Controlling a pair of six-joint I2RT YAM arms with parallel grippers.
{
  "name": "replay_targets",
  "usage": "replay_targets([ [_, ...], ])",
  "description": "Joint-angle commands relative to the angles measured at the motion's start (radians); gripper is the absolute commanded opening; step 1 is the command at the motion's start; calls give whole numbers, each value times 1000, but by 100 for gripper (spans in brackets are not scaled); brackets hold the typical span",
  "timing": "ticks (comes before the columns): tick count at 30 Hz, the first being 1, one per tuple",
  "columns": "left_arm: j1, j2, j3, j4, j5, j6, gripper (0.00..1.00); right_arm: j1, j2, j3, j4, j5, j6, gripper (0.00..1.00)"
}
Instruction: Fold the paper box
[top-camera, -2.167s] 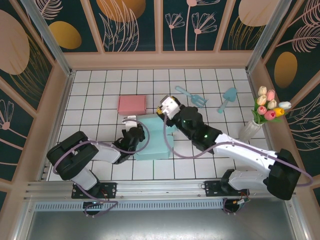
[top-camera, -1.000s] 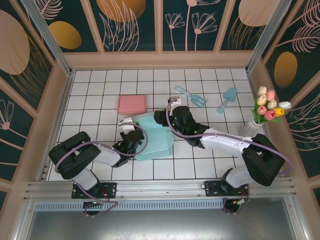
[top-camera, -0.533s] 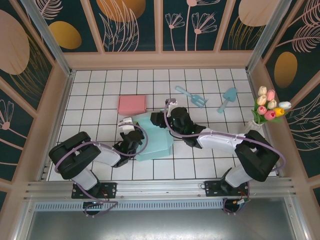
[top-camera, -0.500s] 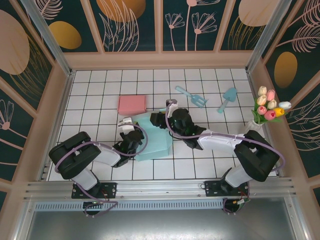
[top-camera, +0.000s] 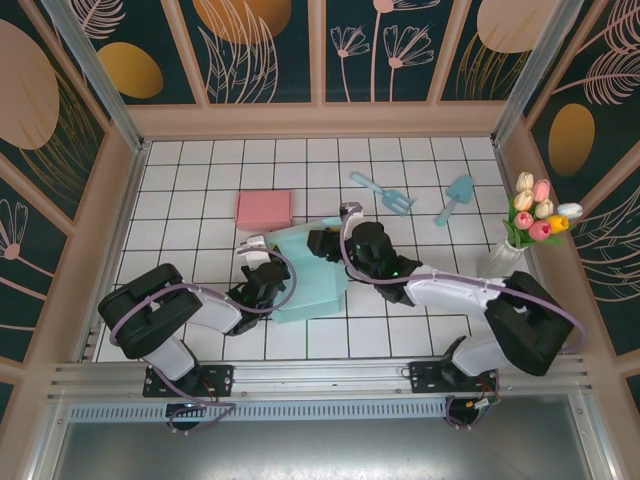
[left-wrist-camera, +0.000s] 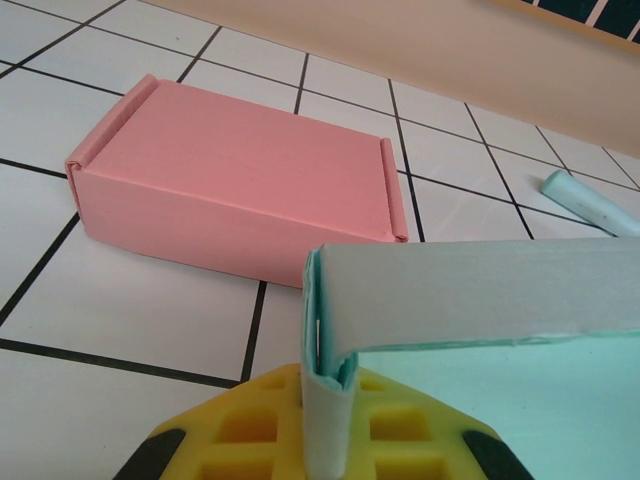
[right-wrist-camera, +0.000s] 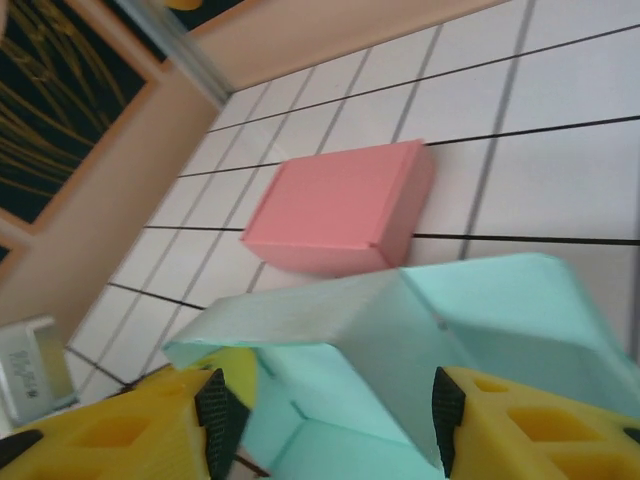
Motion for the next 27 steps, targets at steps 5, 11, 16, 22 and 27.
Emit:
replay_targets([
  [5,-4,-33,5,28,11,-35,0,-20,-10,-74,-99,138,-36,59],
  [11,-4,-32,5,35,23,-45,0,-19,34,-80,-60,146,-31,59],
  [16,-4,-26,6,39,26,-47,0,-18,58,-70,-16,68,-21,59],
  [22,-5,-18,8,45,33,-46,0,-16,92,-60,59,-74,-10,58],
  [27,-4,-18,8,47,38,-43,0,0,152,-15,33,-99,-13,58],
])
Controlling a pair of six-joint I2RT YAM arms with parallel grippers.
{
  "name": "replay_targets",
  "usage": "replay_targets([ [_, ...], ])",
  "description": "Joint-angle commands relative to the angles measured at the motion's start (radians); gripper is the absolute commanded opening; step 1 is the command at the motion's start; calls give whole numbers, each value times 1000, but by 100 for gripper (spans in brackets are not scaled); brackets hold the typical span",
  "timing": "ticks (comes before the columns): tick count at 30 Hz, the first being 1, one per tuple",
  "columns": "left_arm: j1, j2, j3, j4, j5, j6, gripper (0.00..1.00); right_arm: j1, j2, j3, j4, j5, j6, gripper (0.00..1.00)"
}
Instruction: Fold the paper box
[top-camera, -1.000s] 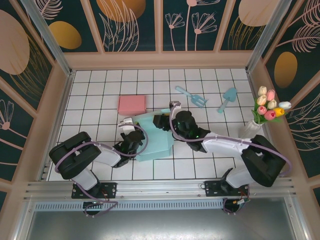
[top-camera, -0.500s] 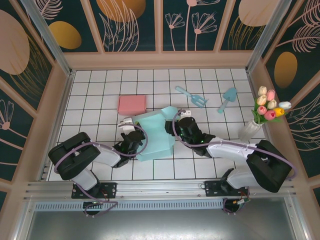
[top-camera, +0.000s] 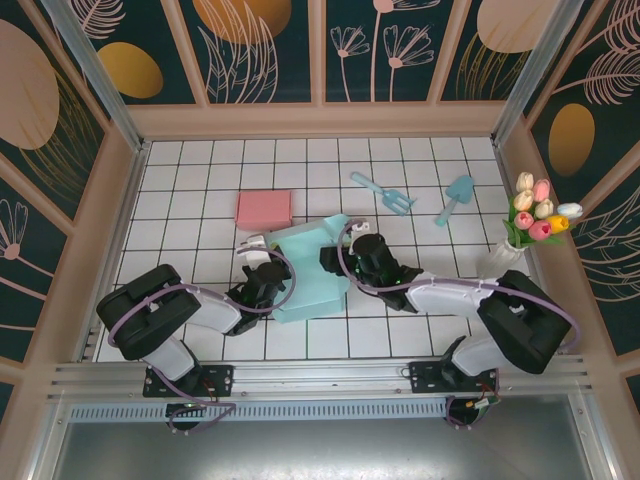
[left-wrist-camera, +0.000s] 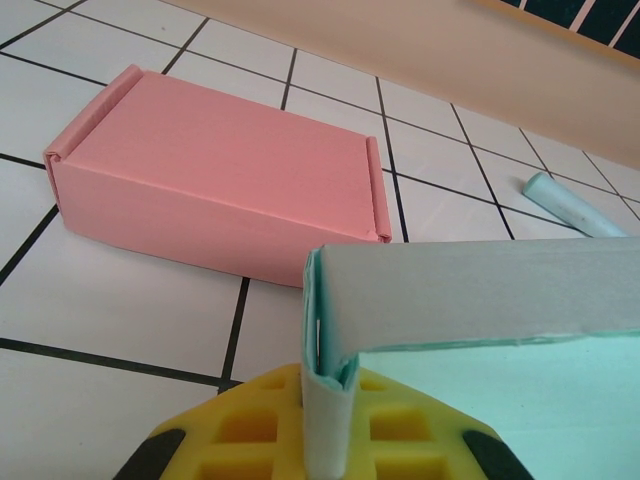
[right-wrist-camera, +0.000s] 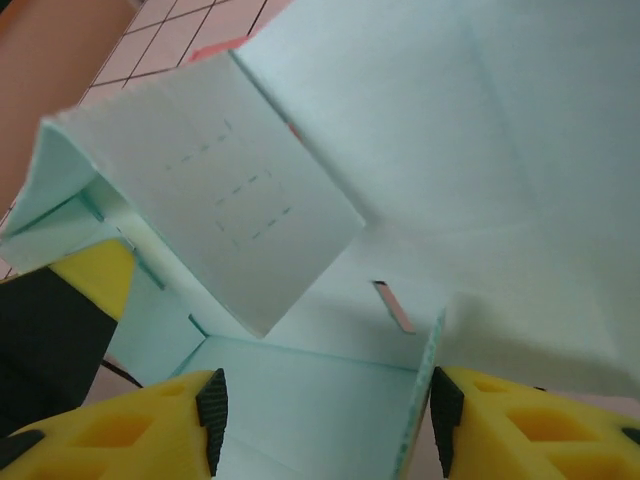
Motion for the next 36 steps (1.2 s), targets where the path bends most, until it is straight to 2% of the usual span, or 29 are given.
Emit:
replay_targets([
  [1,-4,-10,7,48,10,-17,0,11,50,46,22,-43,8,58],
  [6,-5,-11,6,51,17,-13,0,26,129,91,6,-59,0,57],
  [11,-5,-1,7,51,9,-11,0,72,186,180,-100,-18,-54,57],
  [16,-5,-7,6,44,-11,-4,0,88,162,187,-133,5,-65,56],
  [24,-4,5,4,54,-21,29,0,161,-1,209,-357,202,-125,57],
  [32,-4,-47,-31,101,17,84,0,189,-273,165,-560,337,-106,58],
  [36,-3,-71,-56,142,42,122,0,182,-413,109,-612,444,-100,59],
])
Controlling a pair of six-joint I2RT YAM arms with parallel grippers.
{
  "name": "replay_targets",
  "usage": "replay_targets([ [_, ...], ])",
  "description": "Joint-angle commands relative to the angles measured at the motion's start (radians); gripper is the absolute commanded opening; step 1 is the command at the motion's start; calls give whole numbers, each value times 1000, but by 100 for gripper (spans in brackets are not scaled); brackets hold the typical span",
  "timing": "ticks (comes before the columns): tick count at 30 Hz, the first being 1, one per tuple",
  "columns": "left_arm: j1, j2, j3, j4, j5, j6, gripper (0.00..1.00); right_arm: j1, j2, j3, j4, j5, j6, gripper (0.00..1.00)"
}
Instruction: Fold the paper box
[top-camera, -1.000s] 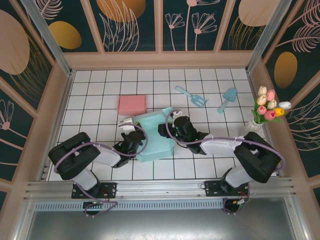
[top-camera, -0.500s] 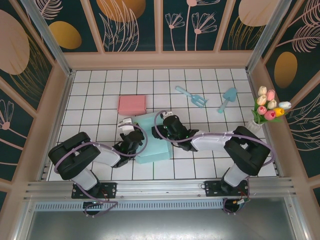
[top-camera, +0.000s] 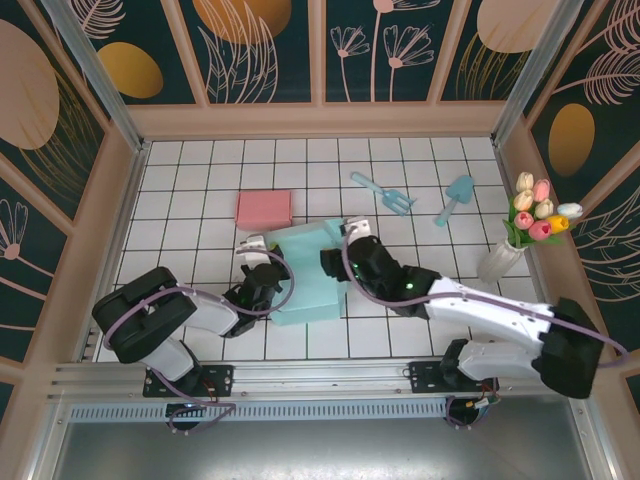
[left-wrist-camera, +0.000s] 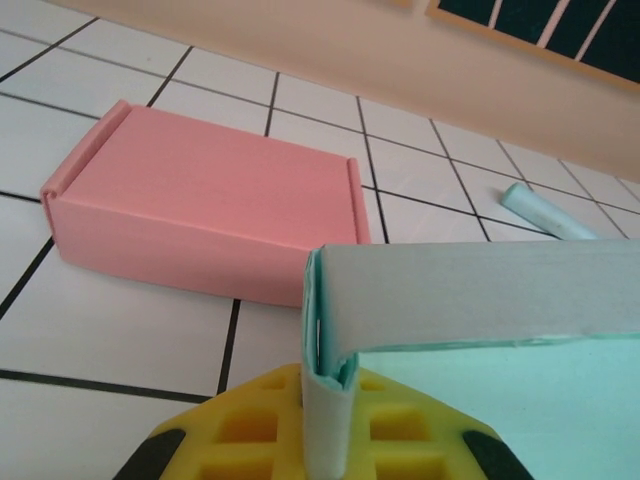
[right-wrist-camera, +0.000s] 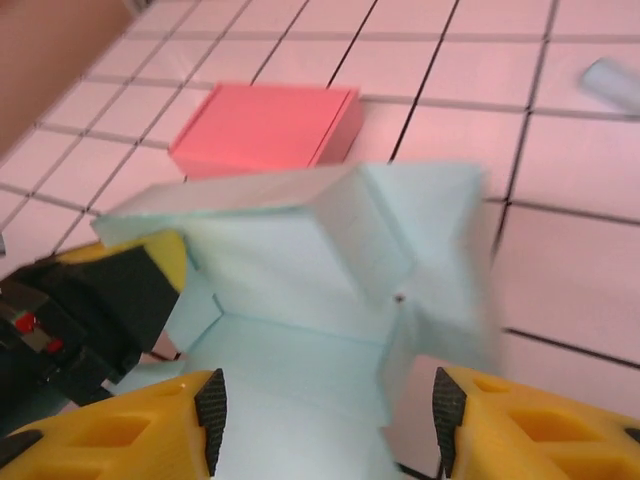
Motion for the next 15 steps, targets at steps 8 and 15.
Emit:
replay_targets([
  [8,-3,-49,-78,207,110,99,0,-55,-193,-149,-81,77,-10,59],
  [15,-3,-49,-111,294,185,139,0,-80,-239,-191,4,-111,-121,54],
])
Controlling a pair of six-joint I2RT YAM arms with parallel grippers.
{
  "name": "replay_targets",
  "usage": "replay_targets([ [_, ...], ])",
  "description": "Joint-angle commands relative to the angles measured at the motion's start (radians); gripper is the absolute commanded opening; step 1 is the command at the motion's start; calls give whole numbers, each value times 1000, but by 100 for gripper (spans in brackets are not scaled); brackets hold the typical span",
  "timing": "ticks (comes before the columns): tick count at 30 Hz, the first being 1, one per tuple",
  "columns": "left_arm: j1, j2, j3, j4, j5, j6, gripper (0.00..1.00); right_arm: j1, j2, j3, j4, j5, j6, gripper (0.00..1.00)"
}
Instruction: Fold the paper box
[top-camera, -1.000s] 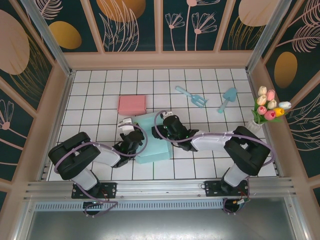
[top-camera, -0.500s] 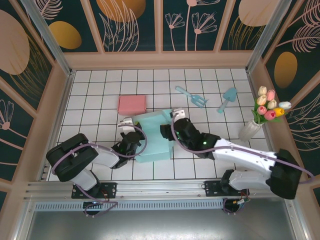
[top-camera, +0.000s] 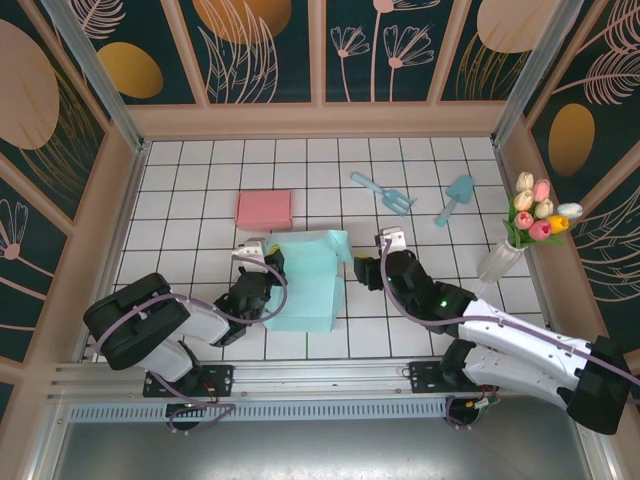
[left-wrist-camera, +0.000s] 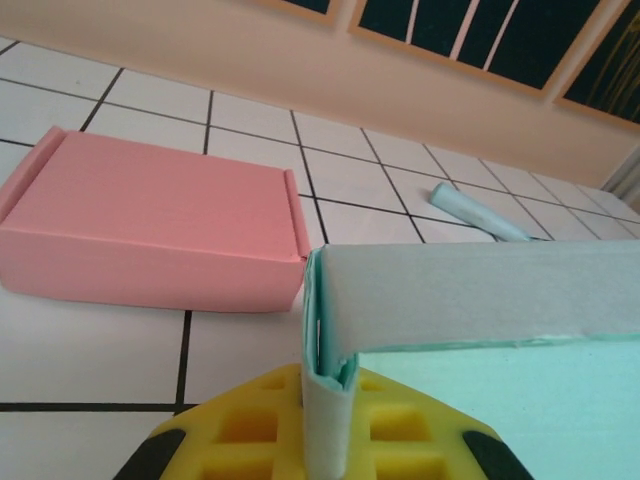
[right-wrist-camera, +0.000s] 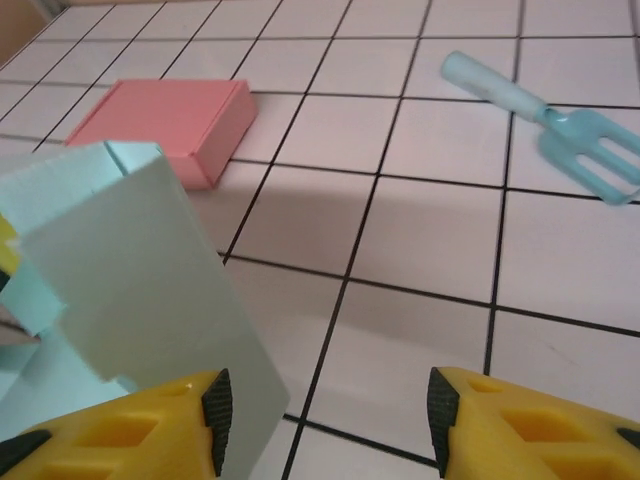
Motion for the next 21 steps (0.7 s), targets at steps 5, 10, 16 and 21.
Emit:
replay_targets([
  [5,-3,-13,-22,130,87,44,0,-5,-15,-19,90,-148,-99,51],
  [10,-3,-10,-18,129,101,43,0,-5,3,-21,137,-256,-117,47],
  [16,-3,8,-9,132,115,36,0,-4,60,-3,161,-278,-103,43],
  [21,-4,24,1,132,115,27,0,11,115,14,171,-250,-89,41],
])
